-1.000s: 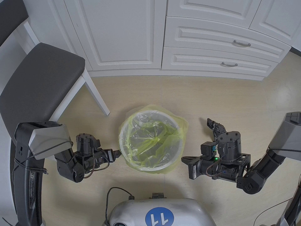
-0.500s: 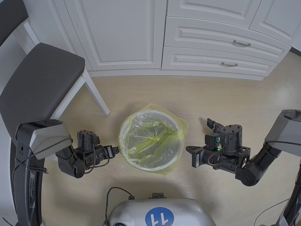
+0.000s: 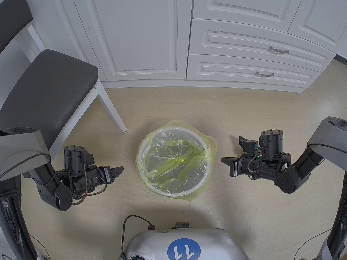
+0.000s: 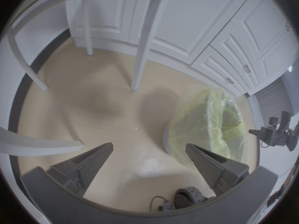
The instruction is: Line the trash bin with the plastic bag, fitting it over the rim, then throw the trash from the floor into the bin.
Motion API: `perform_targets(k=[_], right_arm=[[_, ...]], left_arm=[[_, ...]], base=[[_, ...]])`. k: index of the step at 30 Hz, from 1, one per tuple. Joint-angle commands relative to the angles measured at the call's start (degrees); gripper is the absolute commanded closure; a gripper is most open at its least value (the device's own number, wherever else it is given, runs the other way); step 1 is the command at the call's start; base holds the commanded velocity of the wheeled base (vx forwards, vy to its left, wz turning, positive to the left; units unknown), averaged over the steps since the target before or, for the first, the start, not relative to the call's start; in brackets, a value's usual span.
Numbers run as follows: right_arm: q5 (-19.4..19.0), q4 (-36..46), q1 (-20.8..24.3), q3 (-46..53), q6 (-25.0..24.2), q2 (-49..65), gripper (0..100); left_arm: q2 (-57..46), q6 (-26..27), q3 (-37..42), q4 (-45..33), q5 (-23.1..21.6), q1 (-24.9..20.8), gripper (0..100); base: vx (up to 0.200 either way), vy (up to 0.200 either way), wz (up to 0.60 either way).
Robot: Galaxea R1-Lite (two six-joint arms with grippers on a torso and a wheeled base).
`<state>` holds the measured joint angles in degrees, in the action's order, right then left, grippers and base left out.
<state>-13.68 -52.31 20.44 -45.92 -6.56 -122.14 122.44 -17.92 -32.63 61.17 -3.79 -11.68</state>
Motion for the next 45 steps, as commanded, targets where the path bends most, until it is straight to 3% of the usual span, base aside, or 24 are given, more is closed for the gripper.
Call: perform_targets(k=[1,2,3,10,15,21,27,33,45], right_arm=[[-2.3,-0.3,-1.8,-1.0,0.4,-3.9,100],[-3.2,-1.5,-1.8,-1.3,0.8,-5.5,100],[-3.3,-2.2,-1.7,-1.5,0.9,-6.4,0],[-3.2,-2.1,-1.9,-5.1,0.8,-12.0,0],[-3.0,2.0,-3.2,-13.3,1.1,-17.8,0],[-2.8,16.6,-5.8,-32.6,3.1,-25.0,0],[-2.8,23.2,-6.1,-47.2,3.6,-32.4,0],[-2.7,37.4,-6.9,-64.0,7.7,-40.9,0],[-1.1,38.6,-7.2,-66.8,9.8,-44.1,0]], left_arm=[[-3.3,1.7,3.5,0.4,2.0,1.5,0],[-3.7,1.7,4.4,1.5,2.1,1.7,0],[-3.9,1.7,4.9,2.2,2.1,1.7,0],[-4.0,1.8,6.8,4.9,2.1,1.6,0],[-3.8,1.9,7.5,5.2,2.1,1.6,0],[-3.8,2.1,9.9,10.2,2.2,2.0,0],[-3.3,2.7,11.9,14.7,2.2,1.8,0],[-3.3,3.0,13.6,17.1,2.2,1.5,0],[-1.3,2.9,16.6,23.7,2.2,0.5,0]], base=[[0.000,0.000,0.00],[0.000,0.000,0.00],[0.000,0.000,0.00],[0.000,0.000,0.00],[0.000,0.000,0.00],[0.000,0.000,0.00],[0.000,0.000,0.00],[0.000,0.000,0.00],[0.000,0.000,0.00]])
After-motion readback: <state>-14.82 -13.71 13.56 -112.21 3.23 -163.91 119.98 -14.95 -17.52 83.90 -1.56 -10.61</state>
